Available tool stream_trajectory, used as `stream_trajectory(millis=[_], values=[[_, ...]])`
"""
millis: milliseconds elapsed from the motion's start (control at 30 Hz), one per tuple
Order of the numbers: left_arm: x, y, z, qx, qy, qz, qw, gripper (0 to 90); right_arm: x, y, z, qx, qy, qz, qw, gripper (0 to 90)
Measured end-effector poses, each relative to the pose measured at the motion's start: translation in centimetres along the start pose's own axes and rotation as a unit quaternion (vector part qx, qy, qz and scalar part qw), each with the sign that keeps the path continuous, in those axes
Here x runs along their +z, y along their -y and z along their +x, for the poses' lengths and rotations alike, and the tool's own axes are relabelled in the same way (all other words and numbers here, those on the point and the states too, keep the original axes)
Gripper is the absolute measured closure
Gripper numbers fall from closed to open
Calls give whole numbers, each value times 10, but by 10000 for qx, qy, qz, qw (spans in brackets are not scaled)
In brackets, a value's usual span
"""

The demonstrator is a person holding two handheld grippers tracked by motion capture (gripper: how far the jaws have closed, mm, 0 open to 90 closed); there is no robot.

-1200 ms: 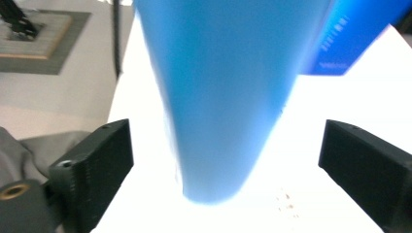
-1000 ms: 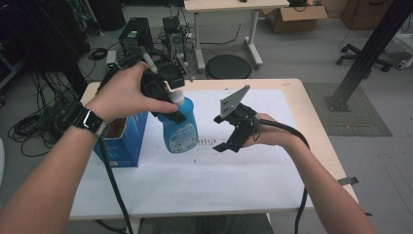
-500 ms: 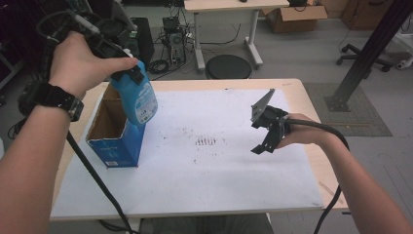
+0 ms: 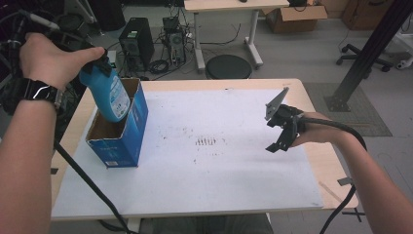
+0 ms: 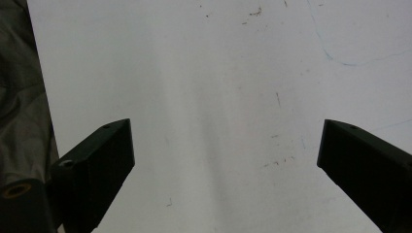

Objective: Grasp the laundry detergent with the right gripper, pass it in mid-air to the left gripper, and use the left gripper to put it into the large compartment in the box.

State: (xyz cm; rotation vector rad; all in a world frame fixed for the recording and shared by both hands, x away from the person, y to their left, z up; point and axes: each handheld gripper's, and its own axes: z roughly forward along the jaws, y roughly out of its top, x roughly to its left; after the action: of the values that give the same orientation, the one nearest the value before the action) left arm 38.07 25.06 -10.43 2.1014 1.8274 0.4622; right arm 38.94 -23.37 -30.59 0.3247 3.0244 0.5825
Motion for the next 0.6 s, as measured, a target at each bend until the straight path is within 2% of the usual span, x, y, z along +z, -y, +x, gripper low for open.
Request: stream_trajectory(millis=[167,367,600], values=[[10,4,9,-104,-100,92,9999,379,-2,4,-1,36,26,4,10000,63],[25,10,14,-184,-104,189,9996,379,-2,6,-1,57,4,33,10000,62],[56,21,16,-207,-131,373,9990,379,-2,7,-1,40,-8,77,10000,62]])
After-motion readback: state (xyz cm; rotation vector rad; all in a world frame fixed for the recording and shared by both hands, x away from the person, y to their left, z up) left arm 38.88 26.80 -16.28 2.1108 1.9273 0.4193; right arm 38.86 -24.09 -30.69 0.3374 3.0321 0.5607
